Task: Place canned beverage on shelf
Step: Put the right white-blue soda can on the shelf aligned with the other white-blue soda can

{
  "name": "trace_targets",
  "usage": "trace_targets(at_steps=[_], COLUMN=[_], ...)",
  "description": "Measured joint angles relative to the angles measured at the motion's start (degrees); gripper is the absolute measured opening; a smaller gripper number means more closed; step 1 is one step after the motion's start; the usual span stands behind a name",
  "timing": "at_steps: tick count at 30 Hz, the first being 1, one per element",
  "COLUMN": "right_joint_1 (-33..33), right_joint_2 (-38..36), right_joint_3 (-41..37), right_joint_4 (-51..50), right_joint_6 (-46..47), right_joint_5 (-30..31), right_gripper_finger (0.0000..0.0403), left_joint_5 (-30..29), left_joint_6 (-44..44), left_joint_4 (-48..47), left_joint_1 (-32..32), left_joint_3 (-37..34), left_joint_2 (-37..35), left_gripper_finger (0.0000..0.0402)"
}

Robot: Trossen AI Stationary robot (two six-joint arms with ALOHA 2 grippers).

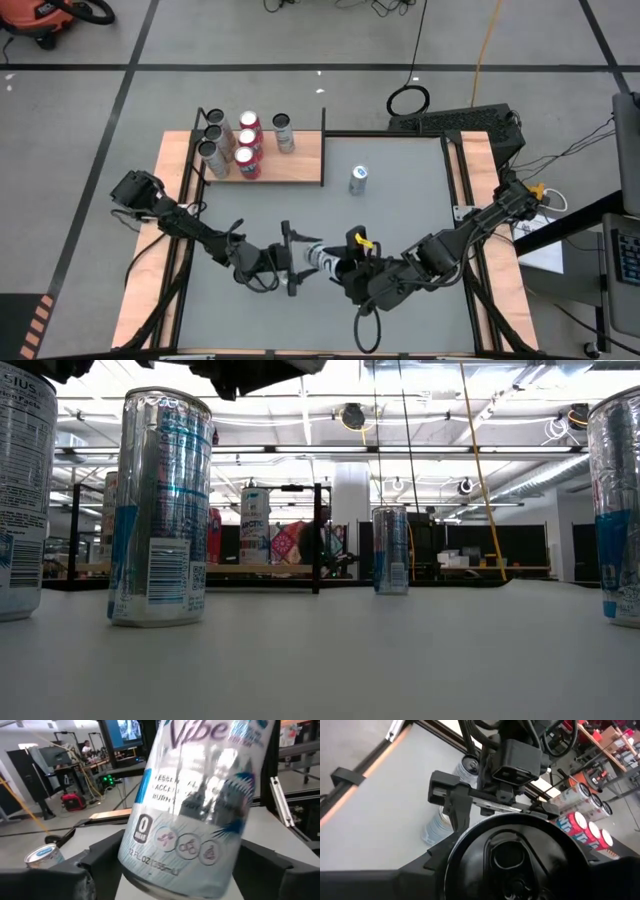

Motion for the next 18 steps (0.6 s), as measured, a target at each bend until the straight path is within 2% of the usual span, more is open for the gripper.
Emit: trace_targets(at_steps=[8, 14, 18], right_joint_1=[-1.1, -1.1, -1.1], right_joint_2=[0.0, -0.1, -0.1], right_joint_3=[0.1, 0.1, 0.1], right_joint_4=[0.0, -0.2, -2.4], right_joint_6=[1.1, 3.8, 9.2], right_joint_5=[-2.8, -2.4, -1.8], right_gripper_finger=[0.0215, 0.0246, 0.0278], left_joint_5=[0.2, -0.4, -3.9], left_joint_6=[0.2, 0.0, 0.6], left_joint_4=[-0.3, -0.1, -0.1], left_joint_1=[-0.1, -0.6, -1.3], left_joint_3=[-0.1, -0.1, -0.1], left_joint_2=[0.0, 0.0, 0.0], left_gripper_finger=[0.0259, 0.0259, 0.0261])
